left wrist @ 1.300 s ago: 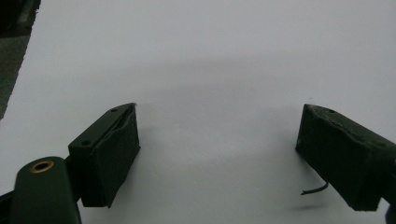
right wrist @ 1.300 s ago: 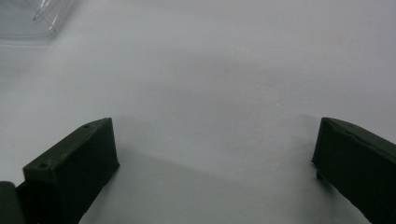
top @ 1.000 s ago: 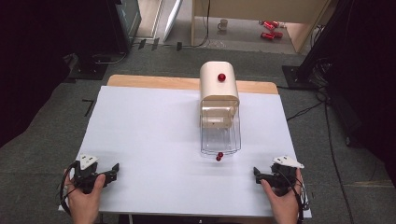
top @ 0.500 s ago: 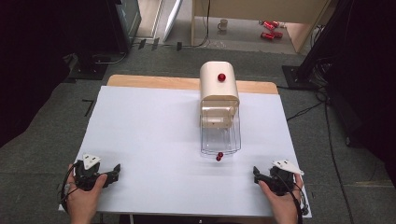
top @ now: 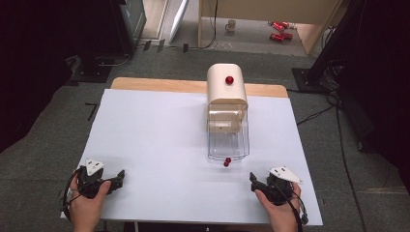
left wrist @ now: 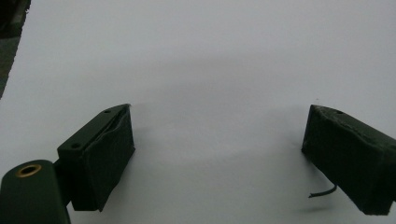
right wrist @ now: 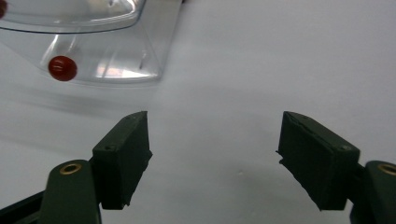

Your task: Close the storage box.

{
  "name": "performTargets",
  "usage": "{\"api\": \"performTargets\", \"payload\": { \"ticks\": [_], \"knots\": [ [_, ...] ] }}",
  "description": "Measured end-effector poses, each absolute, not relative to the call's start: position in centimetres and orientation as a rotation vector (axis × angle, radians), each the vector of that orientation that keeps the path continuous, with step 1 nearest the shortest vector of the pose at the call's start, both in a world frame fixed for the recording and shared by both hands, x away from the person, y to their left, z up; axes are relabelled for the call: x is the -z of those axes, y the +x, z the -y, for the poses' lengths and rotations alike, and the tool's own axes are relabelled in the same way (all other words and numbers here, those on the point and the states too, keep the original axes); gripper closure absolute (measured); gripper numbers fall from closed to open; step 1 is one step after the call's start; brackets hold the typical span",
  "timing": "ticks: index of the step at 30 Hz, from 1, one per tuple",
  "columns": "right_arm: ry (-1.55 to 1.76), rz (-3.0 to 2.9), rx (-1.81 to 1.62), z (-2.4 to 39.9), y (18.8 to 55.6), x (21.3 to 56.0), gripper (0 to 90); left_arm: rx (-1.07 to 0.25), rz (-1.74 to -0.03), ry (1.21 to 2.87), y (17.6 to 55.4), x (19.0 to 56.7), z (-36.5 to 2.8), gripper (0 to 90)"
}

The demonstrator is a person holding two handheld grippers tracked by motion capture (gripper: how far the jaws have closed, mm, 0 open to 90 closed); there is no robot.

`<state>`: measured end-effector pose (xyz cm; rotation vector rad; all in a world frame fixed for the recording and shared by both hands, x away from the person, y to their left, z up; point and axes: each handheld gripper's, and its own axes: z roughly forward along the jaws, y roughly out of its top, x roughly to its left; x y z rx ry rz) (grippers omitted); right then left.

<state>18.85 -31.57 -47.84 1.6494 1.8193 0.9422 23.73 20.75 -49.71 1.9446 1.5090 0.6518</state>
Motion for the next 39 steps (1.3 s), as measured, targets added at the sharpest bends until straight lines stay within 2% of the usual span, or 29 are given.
{"api": "performTargets", "payload": {
  "ticks": [4, 11, 15, 28, 39],
  "knots": [
    [1.645, -1.828, -0.955, 30.9, 18.8, 47.8, 28.1, -0.651, -1.509, 1.944, 23.7, 49.7, -20.7, 9.2],
    [1.633, -1.829, -1.024, 28.9, 18.5, 47.1, 38.3, -0.651, -1.509, 1.945, 23.7, 49.7, -20.7, 9.2],
    [1.615, -1.837, -1.054, 28.0, 18.4, 46.9, 40.6, -0.65, -1.509, 1.946, 23.7, 49.7, -20.8, 9.2],
    [1.539, -1.862, -1.143, 24.2, 18.9, 45.7, 56.0, -0.65, -1.509, 1.945, 23.7, 49.7, -20.8, 9.2],
    [1.535, -1.832, -1.146, 22.7, 19.7, 45.7, 67.7, -0.651, -1.509, 1.944, 23.7, 49.7, -20.7, 9.2]
  ]
}}
